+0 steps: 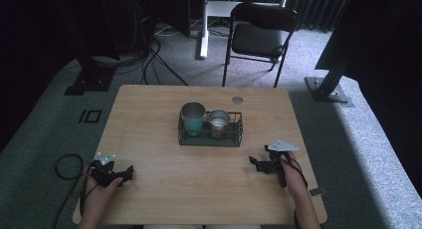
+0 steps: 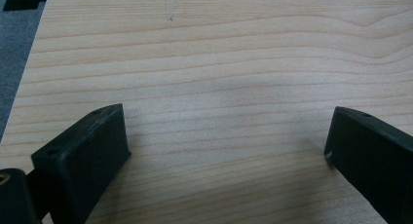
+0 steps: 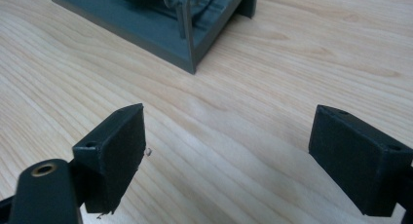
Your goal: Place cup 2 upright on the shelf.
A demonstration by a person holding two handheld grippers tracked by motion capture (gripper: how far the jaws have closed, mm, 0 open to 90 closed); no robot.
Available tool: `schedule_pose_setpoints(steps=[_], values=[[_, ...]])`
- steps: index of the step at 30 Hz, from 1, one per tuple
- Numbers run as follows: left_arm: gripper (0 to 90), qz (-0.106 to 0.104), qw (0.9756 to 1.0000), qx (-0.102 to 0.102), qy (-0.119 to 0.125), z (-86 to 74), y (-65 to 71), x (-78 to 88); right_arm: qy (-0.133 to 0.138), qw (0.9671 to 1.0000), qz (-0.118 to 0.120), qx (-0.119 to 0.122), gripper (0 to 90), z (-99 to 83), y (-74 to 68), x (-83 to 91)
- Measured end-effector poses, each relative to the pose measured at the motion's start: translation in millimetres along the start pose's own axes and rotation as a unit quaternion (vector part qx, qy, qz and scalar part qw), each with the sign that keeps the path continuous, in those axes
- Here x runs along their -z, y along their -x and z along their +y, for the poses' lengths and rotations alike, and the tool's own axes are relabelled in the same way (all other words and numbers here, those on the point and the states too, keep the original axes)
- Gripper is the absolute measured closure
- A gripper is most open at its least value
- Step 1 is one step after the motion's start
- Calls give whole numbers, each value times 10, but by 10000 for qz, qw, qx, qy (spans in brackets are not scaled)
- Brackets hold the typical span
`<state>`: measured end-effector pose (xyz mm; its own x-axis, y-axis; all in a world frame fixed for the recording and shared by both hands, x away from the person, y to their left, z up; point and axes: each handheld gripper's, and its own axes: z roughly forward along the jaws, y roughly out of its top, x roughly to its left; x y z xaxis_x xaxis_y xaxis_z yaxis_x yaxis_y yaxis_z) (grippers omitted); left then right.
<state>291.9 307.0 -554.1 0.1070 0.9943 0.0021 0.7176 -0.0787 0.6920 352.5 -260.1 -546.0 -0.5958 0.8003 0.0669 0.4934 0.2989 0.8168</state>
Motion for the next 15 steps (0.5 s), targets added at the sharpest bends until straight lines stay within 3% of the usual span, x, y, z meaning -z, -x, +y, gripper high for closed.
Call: schedule_pose_setpoints(steps=[6, 15], values=[[27, 2, 10000, 6, 6, 0, 1, -1, -129, 9999, -78, 18, 133, -91, 17, 47], [26, 1, 10000, 5, 5, 0, 1, -1, -203, 9994, -247, -145, 133, -192, 49, 166]])
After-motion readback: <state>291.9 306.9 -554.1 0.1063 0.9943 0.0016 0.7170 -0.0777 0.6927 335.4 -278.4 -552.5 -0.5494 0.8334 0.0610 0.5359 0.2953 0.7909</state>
